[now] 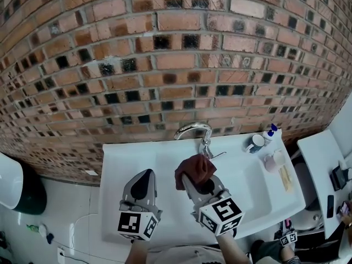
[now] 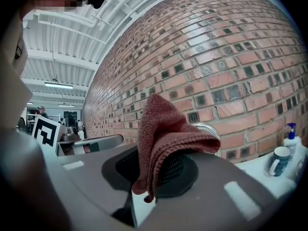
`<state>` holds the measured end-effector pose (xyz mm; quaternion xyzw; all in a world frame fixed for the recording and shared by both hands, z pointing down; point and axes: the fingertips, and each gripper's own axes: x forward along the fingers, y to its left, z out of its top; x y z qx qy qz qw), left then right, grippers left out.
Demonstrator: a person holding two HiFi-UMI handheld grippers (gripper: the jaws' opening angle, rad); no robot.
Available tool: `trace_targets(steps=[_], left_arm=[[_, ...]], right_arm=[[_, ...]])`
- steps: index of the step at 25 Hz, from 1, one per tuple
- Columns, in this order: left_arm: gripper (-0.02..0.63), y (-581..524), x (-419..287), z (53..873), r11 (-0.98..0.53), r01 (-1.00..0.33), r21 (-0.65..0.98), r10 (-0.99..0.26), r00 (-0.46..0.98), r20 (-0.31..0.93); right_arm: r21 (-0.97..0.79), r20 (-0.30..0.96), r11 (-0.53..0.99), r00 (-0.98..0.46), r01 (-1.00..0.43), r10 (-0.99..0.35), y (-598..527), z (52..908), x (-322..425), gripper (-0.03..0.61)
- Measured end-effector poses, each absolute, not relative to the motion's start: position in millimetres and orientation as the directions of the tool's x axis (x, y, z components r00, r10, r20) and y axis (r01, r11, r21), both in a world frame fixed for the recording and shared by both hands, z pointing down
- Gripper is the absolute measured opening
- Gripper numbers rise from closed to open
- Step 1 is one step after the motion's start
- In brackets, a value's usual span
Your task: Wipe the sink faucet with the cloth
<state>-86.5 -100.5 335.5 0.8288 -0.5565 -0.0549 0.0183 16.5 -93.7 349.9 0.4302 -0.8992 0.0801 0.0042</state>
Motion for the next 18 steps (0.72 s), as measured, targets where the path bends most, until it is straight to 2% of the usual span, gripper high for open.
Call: trace_targets(steps=[18], left_arm=[[0.005, -100.2, -86.0, 347.6, -0.369, -0.920, 0.130, -0.929, 0.365, -0.056]], right_arm=[[-0.097, 0.106, 0.632, -0.640, -0.769, -0.761, -85.9, 355.0, 23.8, 0.052]])
